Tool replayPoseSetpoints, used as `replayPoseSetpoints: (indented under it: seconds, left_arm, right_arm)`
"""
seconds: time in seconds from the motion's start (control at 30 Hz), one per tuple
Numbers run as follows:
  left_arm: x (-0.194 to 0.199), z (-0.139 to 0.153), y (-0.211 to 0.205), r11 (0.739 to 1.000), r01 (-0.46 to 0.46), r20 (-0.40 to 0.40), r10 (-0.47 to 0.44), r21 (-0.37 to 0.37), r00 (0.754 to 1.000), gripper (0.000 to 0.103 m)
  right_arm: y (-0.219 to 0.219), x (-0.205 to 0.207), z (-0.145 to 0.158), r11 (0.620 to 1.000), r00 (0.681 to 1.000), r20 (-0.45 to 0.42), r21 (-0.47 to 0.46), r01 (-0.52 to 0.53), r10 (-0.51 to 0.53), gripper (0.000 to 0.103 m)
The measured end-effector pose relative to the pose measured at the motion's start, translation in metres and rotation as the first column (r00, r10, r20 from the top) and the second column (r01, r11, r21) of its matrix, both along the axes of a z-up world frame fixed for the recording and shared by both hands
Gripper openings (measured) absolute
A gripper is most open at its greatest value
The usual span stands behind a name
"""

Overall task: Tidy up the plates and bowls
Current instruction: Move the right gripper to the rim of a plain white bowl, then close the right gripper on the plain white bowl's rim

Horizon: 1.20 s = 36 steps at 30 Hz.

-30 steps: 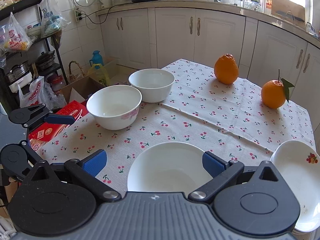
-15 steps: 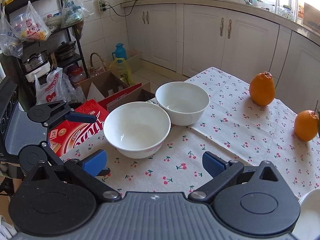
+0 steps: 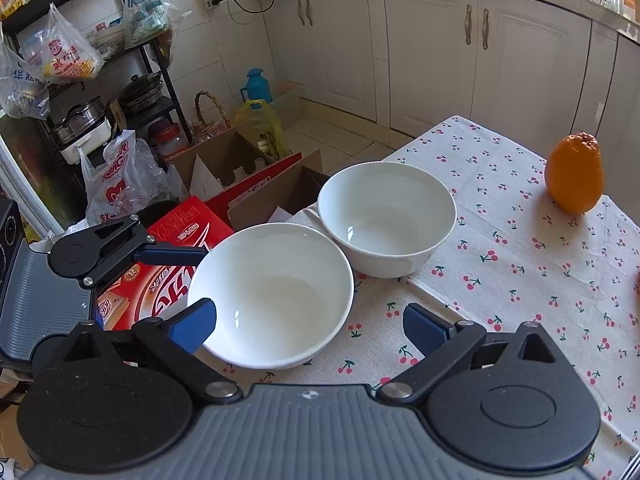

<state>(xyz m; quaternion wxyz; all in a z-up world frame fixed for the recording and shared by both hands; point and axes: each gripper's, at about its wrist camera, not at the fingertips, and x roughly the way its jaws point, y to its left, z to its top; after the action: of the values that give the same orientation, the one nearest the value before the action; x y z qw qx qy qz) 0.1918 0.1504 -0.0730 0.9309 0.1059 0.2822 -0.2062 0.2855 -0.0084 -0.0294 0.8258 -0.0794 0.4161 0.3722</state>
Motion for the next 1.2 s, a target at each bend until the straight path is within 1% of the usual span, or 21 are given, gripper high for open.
replayPoseSetpoints:
  seconds: [0.2,0.27,0.4,0.53,0.6,0.67,0.87,1.2]
  left_arm:
    - [-0.001,-0.001,0.001,1.0,0.01,0.005,-0.01,0.0,1.0,0.098]
    - [-0.001,-0.001,0.002,1.0,0.011,0.007,-0.011,0.004,1.0,0.096]
    - [-0.003,0.0,0.0,1.0,0.015,0.009,-0.016,0.014,1.0,0.094]
    - [-0.003,0.002,-0.001,0.999,0.037,0.005,-0.037,0.019,0.999,0.088]
    - [-0.002,0.002,-0.001,0.999,0.038,0.005,-0.038,0.024,0.999,0.088]
    - [-0.001,0.001,-0.001,0.999,0.039,0.003,-0.039,0.022,0.999,0.088]
    - [0.0,0.002,0.0,0.998,0.055,0.006,-0.055,0.029,0.998,0.087]
    - [0.0,0.002,-0.001,0.997,0.068,0.006,-0.069,0.037,0.998,0.087]
  right_arm:
    - [0.014,0.013,-0.007,0.999,0.999,-0.019,-0.021,-0.026,0.026,0.094]
    - [0.016,0.017,-0.008,0.999,0.999,-0.028,-0.016,-0.035,0.034,0.089]
    - [0.02,0.022,-0.009,0.999,0.999,-0.032,-0.012,-0.035,0.035,0.084]
    - [0.022,0.027,-0.012,0.999,0.998,-0.043,-0.009,-0.041,0.041,0.076]
    - [0.024,0.028,-0.013,0.999,0.998,-0.047,-0.011,-0.045,0.044,0.074]
    - [0.024,0.028,-0.014,0.999,0.998,-0.052,-0.01,-0.048,0.047,0.069]
    - [0.025,0.03,-0.016,0.999,0.997,-0.059,-0.011,-0.051,0.05,0.064]
    - [0.023,0.033,-0.018,0.998,0.995,-0.08,0.013,-0.063,0.064,0.062]
